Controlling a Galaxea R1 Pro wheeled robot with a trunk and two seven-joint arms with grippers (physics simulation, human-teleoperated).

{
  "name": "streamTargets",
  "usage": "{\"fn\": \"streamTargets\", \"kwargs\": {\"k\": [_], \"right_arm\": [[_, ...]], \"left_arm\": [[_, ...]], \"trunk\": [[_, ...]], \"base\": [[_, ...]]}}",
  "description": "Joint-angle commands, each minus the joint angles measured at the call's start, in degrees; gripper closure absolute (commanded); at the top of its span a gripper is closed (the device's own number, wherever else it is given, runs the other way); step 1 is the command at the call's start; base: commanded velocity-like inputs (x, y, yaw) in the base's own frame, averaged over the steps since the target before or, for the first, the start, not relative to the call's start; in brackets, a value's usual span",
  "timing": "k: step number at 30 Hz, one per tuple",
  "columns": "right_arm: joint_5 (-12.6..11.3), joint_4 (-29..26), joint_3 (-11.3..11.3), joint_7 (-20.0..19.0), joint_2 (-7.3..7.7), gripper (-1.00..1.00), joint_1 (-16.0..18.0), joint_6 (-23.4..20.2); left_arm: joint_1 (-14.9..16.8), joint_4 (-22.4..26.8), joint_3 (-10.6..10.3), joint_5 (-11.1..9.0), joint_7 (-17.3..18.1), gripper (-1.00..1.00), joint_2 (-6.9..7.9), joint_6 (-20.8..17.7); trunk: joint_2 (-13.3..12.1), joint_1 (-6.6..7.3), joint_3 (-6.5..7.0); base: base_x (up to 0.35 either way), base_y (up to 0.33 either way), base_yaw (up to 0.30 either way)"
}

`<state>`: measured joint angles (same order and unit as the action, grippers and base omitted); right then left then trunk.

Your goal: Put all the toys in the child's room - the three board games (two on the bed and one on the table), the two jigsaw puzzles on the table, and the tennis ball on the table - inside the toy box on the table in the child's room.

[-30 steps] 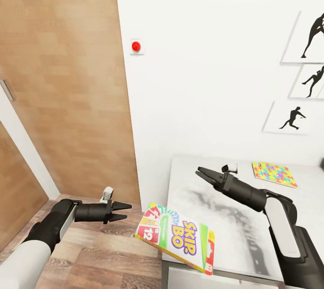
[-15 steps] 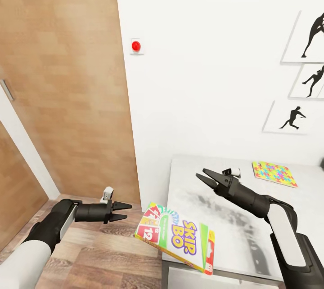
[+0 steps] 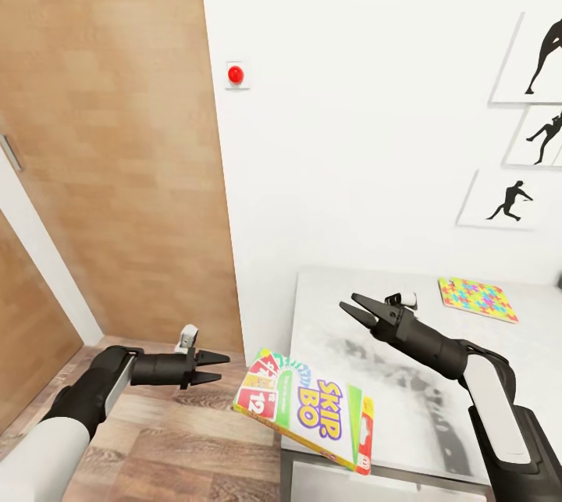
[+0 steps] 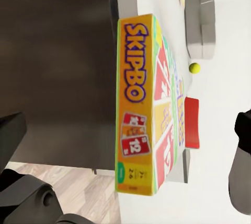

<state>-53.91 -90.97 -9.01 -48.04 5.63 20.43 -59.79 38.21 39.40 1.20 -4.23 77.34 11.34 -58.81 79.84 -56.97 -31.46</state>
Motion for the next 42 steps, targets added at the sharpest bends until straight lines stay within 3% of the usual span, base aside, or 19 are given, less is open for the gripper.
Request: {"fn": "streamTargets", "kwargs": {"k": [1,42], "right_arm": [[0.2,0.0,0.0,-0.3,0.0,-1.0,0.0,-0.2],[0.2,0.0,0.0,-0.3,-0.08,-1.0,0.0,-0.2]], "left_arm": [[0.0,0.0,0.0,-0.1,0.1,-1.0,-0.06,-0.5],[0.0,0.0,-0.1,-0.1,-0.1,-1.0,0.0,0.4]], "trunk": [[0.0,0.0,-0.06],[0.0,0.0,-0.06]], "base": [[0.0,0.0,0.0],[-0.05,-0.044,0.0]]}}
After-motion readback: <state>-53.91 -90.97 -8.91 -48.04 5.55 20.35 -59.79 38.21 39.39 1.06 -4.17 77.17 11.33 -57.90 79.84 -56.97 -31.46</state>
